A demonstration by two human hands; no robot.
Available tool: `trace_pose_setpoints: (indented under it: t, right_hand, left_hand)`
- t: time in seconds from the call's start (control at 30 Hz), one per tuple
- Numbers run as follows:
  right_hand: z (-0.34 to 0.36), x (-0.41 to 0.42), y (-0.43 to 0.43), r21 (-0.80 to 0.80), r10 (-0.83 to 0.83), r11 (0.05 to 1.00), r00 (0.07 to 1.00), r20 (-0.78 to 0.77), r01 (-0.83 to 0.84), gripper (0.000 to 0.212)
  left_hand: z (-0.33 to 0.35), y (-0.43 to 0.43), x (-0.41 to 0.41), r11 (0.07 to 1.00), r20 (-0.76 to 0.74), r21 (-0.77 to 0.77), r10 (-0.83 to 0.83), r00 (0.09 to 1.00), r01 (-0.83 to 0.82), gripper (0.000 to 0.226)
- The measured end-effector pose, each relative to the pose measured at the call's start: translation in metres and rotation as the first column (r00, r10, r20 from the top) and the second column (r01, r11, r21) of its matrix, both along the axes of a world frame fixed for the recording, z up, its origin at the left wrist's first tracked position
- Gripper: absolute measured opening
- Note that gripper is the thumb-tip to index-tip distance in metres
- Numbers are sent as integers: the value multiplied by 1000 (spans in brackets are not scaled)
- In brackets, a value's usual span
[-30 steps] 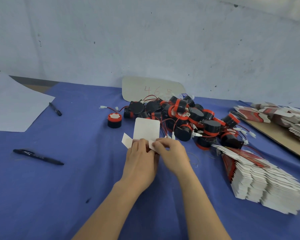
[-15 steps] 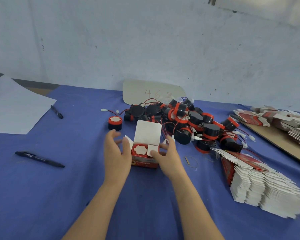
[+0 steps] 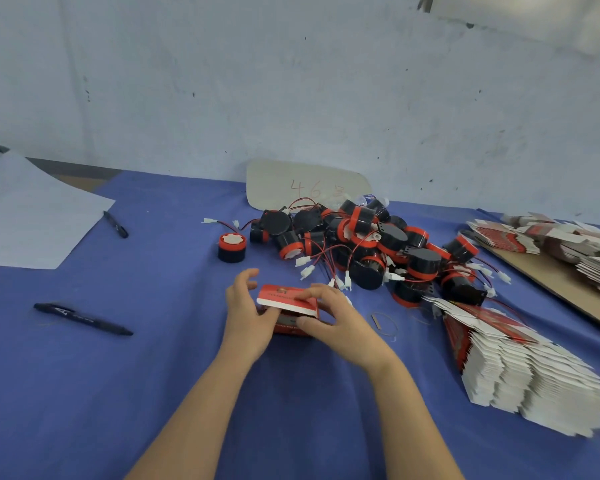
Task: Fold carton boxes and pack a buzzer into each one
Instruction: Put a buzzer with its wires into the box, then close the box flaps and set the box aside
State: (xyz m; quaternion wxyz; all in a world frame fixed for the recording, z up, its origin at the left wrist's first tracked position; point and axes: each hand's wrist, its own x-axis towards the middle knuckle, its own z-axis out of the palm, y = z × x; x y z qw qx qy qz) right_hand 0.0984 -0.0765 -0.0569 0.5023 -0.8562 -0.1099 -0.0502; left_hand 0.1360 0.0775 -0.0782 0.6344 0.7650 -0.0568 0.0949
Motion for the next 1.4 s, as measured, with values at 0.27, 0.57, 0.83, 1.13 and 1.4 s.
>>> trace_pose_setpoints:
  t: [0.27,0.57,0.83,1.13,1.4]
  right_hand:
    - [-7,0,3,33,-126,992,990,66,124,28]
    - [-8,5,2,86,-160,984,987,26,158,28]
    - [-6,2,4,176,-106,978,993,-58,115,22]
    - [-14,-1,23,374,-292,874,951,-106,310,20]
    - [-15,-1,21,364,-320,868,941,-111,339,20]
  left_hand:
    - [7,22,-2,942,-87,-8,-335,938,336,44]
    - [-1,22,4,912,177,354,-284,942,209,31]
    - [-1,19,-1,928,176,316,-260,949,196,22]
    - [-1,-5,-13,984,61,140,-119,991,109,29]
    - [6,4,-16,980,19,29,-199,980,198,40]
